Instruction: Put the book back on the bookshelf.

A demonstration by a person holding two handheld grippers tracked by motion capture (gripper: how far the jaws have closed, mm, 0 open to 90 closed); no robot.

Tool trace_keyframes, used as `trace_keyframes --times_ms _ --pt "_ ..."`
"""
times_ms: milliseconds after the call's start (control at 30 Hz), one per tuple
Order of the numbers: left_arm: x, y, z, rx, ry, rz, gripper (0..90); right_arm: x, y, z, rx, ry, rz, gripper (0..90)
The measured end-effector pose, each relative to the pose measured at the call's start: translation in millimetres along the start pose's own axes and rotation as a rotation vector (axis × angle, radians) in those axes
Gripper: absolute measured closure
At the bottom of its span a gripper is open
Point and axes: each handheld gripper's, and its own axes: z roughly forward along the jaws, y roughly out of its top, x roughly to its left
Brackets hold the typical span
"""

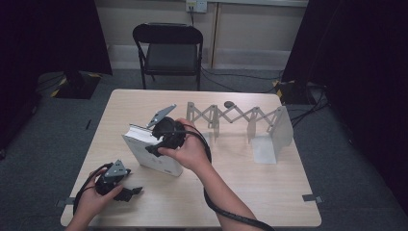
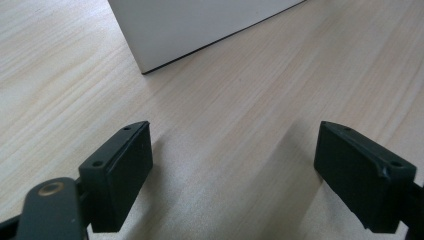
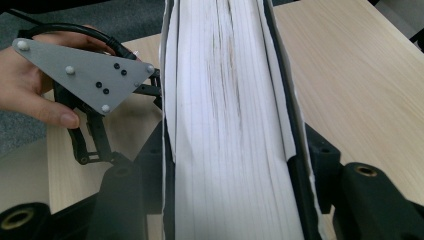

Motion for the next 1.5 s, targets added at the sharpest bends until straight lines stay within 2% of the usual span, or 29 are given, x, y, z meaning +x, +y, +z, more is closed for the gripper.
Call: trace_keyframes --times_ms 167,467,500,633,700,800,967,1167,1300,1500 --pt "-0.1 -3.0 0.3 -0.024 -0.004 -0.004 14.3 0.3 1.9 1.9 0.015 -0.001 -0.016 43.6" --pt "-0.7 -7.1 1.5 -0.061 -0.010 -0.013 13.3 -1.3 4.1 6.1 0.028 0.015 0.004 47.2" --pt "-0.1 -6.8 1.3 -0.060 -0.004 -0.002 12.9 -1.6 4.1 6.3 0.026 0.014 0.005 47.3" --pt "-0.3 -6.7 1.4 -0.058 -0.004 -0.003 12.6 -3.1 4.6 6.5 0.035 0.011 0.028 47.1" --pt "-0.3 -6.7 1.4 -0.058 -0.004 -0.003 12.6 -3.5 3.6 6.2 0.026 0.011 0.012 46.7" --pt "-0.3 -6.7 1.4 -0.058 -0.004 -0.003 12.6 -4.8 4.3 7.4 0.043 0.016 0.017 46.5" --pt "-0.3 -6.7 1.3 -0.058 -0.004 -0.003 12.6 -4.3 6.6 8.1 0.076 0.009 -0.034 49.1" --pt "-0.2 -6.7 1.3 -0.056 -0.004 0.000 12.5 -7.4 7.9 8.5 0.094 0.005 -0.004 48.1" --pt "-0.3 -6.7 1.4 -0.056 -0.003 0.000 12.4 -8.1 8.6 11.3 0.101 -0.004 -0.008 46.5" --pt "-0.6 -6.7 1.6 -0.056 -0.005 -0.004 12.3 -8.2 10.4 13.3 0.124 0.001 -0.017 48.5"
